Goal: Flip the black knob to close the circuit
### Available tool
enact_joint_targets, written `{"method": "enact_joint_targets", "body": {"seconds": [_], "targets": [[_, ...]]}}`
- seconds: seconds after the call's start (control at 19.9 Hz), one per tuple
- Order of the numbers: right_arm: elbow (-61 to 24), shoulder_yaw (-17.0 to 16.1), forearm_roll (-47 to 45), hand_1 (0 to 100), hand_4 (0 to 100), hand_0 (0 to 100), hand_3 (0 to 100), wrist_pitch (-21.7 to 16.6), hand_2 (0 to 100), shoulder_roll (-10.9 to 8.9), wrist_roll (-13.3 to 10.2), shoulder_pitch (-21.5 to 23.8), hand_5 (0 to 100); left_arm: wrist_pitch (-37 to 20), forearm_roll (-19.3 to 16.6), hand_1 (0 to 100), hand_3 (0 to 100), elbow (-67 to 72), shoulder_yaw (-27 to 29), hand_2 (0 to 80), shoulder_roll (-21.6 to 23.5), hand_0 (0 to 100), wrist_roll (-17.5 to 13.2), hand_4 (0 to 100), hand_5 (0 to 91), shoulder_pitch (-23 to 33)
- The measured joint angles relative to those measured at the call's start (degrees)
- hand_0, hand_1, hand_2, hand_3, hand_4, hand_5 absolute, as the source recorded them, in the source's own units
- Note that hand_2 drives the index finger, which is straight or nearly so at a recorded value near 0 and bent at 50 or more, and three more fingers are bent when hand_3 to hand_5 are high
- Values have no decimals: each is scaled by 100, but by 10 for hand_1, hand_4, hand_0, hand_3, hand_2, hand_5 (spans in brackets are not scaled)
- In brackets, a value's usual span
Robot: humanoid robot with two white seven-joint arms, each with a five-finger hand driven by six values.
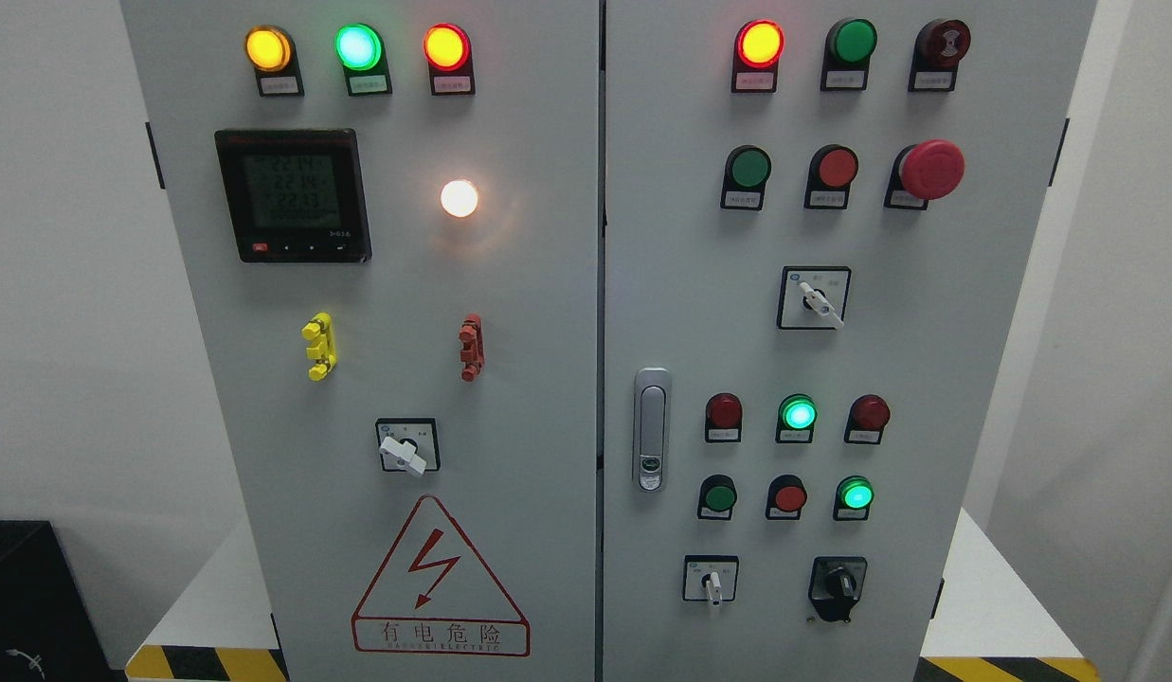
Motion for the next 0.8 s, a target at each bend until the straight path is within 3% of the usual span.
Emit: {"method": "enact_joint_targets", "body": {"seconds": [0.5,0.8], "targets": [[-501,-53,386,150,767,0,910,520,766,11,26,-197,823,-32,0,556,0,0,0,0,0,120,-2,0,0,0],[-726,-117,917,129,776,0,937,731,790,20,288,-380,824,-9,0,556,0,0,0,0,0,120,-2,0,0,0]]}}
